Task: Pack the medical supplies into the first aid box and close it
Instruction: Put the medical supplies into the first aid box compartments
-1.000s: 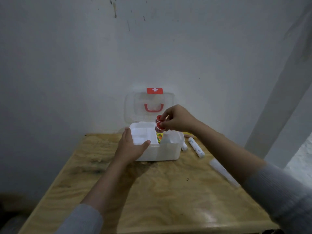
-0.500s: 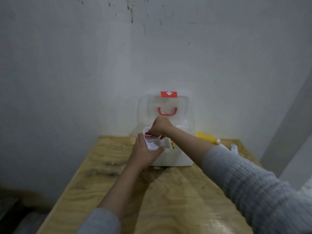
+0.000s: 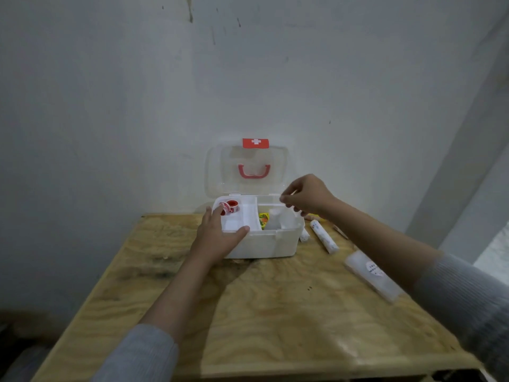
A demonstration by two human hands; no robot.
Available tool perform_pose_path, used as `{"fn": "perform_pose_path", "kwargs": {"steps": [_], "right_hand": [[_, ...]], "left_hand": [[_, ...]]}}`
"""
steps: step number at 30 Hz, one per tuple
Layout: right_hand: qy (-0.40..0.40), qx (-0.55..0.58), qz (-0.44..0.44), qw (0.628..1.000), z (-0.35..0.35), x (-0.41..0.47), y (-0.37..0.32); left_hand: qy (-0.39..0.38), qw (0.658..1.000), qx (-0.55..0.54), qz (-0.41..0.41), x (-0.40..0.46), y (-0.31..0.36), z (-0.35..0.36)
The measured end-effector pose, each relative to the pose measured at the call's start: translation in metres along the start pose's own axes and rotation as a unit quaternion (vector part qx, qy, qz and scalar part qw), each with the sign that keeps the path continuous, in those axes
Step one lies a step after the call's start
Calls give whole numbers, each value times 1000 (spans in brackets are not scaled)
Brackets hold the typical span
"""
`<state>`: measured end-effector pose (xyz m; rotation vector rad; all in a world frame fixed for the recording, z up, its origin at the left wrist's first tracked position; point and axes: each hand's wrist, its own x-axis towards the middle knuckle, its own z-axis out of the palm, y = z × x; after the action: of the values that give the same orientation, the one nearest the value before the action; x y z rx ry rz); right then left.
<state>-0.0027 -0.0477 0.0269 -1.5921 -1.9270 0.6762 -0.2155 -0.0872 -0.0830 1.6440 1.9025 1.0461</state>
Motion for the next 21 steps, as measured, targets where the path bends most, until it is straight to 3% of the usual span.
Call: {"fn": "perform_pose_path", "kwargs": {"steps": [6,13,21], "right_hand": [[30,-23,43,998,-24,-35,65],[-8,-221,97,970,-40,-83,141],[8,-208,116,971,-41,-125,183]], "left_hand": [[-7,1000,19,-3,1,1,-2],[-7,1000,22,-13,4,0,-1],[-4,999,24,-21,8,-3,0]]}}
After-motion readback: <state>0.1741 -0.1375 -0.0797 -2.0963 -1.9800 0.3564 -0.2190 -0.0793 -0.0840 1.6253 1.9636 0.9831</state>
